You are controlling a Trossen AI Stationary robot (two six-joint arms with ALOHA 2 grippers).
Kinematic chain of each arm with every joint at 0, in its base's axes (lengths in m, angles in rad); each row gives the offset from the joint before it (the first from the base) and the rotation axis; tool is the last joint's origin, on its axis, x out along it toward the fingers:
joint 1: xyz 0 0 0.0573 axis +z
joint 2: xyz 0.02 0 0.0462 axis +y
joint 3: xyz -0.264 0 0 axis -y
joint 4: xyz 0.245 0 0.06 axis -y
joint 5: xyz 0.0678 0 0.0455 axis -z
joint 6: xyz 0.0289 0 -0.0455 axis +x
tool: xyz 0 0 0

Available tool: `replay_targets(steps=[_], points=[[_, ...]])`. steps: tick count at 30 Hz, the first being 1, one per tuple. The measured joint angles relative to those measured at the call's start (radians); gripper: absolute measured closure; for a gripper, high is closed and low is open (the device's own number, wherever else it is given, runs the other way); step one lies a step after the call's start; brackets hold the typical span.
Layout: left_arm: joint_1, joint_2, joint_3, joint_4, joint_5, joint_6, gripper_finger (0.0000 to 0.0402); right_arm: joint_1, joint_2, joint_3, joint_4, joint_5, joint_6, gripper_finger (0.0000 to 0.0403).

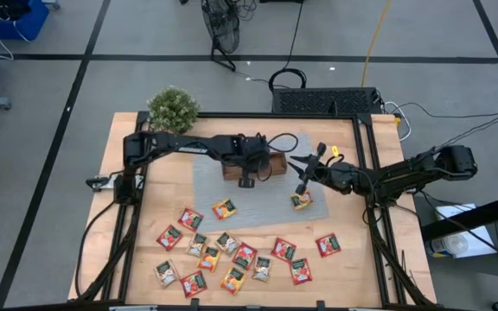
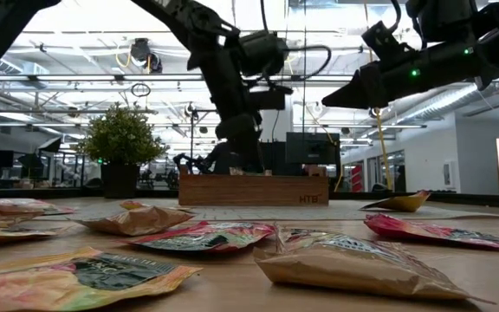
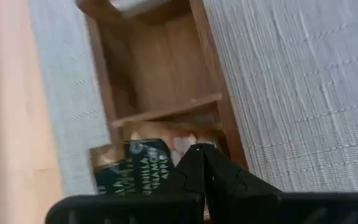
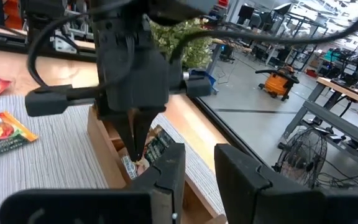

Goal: Pick & Place Tea
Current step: Put the brown tea bag into the middle section of the wooden organizer

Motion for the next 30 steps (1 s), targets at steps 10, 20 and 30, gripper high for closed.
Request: replay_targets(steps=[10,20,30], points=[[0.031,0.003,0.000,-0.040,0.047,-0.028,0.0401,0.000,0.000,0.000,0.000,0.000,0.003,0.0330],[0.034,0.017,0.001,-0.070,0.083,-0.035,0.0401,0.000,0.000,0.000,0.001,0.000,0.001,0.0330],[0.033,0.056,0.001,-0.068,0.081,-0.061,0.0401,0.000,0.000,0.000,0.007,0.000,0.000,0.0330]])
